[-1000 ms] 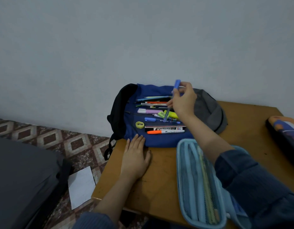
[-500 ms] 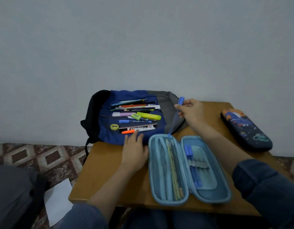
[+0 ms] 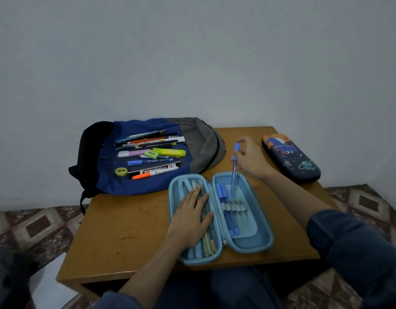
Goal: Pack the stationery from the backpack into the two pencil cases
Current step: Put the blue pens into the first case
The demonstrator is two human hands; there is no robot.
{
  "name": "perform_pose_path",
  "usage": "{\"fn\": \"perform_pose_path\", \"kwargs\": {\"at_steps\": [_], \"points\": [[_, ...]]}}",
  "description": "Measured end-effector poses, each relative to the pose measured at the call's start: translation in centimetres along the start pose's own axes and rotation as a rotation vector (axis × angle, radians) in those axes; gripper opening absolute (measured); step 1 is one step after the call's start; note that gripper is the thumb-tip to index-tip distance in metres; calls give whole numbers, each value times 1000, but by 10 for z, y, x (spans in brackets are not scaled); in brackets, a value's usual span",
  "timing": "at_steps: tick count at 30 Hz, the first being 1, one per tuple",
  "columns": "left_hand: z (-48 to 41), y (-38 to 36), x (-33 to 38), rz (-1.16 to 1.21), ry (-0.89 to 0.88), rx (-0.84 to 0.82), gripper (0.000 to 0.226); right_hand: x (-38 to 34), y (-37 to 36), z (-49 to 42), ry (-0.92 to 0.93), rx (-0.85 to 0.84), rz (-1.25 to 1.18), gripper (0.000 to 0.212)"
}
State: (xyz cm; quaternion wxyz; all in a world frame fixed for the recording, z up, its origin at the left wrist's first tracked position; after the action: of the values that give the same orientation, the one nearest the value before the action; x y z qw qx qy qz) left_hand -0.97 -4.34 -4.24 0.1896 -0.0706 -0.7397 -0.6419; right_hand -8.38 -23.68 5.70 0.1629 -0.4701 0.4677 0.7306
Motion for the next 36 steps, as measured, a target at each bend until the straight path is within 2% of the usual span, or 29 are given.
{"fn": "perform_pose_path", "kwargs": {"at_steps": [4,20,29,36], "points": [[1,0,1,-12,3,17,59,7,-5,0,6,-27,16,17],[1,-3,0,-40,12,27,58,21,-18,-10,-75,-32,32,14],[1,-4,-1,-47,13,32,59,20,-17,-11,-100,-63,40,19],[1,-3,0,-59,10,29,59,21,-19,-10,-87,-1,15,21]]}}
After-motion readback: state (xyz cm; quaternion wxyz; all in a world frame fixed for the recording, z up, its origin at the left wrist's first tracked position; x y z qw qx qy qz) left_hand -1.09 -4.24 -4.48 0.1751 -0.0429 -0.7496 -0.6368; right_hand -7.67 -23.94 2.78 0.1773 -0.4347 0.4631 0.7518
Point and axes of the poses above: each hand's wrist, its own z-axis away from the middle knuckle, its own y-axis out of the back of the hand, x = y × z, the point moved 1 cm from there along -z, towards the middle knuckle, and after that the axes turned 14 degrees about -y, right-handed, at the moved point
